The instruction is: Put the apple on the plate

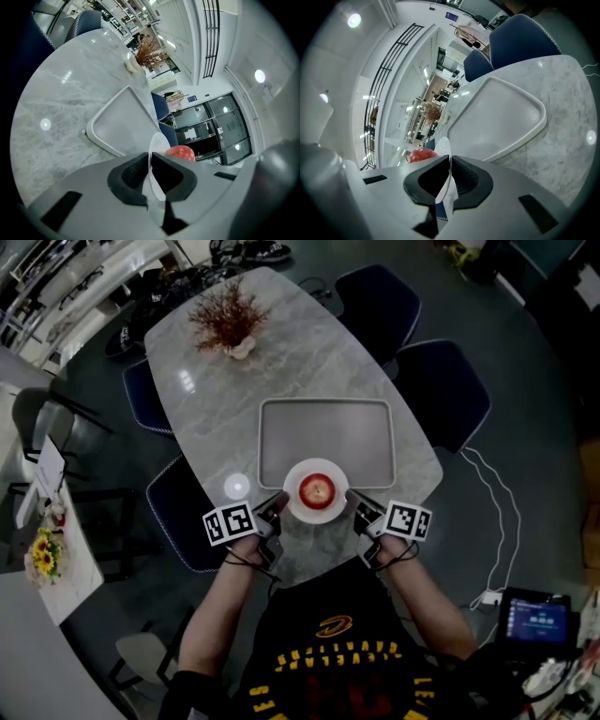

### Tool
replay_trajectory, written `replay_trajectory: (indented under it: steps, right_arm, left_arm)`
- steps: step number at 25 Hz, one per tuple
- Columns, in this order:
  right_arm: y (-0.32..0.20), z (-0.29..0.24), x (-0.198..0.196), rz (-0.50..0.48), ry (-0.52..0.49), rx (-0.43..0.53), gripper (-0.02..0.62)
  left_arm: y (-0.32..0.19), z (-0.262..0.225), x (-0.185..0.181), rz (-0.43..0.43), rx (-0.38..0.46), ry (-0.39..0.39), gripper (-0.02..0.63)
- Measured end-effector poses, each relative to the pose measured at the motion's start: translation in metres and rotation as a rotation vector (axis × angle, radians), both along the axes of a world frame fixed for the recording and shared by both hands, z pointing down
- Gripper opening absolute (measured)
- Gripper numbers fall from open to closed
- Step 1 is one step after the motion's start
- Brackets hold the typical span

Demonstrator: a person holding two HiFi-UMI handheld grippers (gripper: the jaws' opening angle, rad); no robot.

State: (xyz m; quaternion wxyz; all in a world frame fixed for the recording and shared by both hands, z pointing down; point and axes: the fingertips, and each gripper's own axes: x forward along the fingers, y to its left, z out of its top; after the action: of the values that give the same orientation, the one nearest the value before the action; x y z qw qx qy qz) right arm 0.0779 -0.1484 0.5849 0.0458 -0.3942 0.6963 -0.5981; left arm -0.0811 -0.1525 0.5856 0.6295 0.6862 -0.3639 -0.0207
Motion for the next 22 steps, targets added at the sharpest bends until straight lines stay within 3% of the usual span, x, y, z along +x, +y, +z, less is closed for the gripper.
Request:
replay_trajectory:
  steps: [13, 22]
  right_arm:
    - [-0.058, -0.014, 0.02, 0.01, -0.06, 0.024, 0.028]
    - [-0.09, -0.001, 0.032, 0.052, -0.073, -0.051, 0.028]
  left_arm:
    - [-0.057, -0.019, 0.018, -0.042, 0.031, 0.046, 0.023]
    - [-0.096, -0.016, 0.026, -0.058, 0.034, 0.046, 0.023]
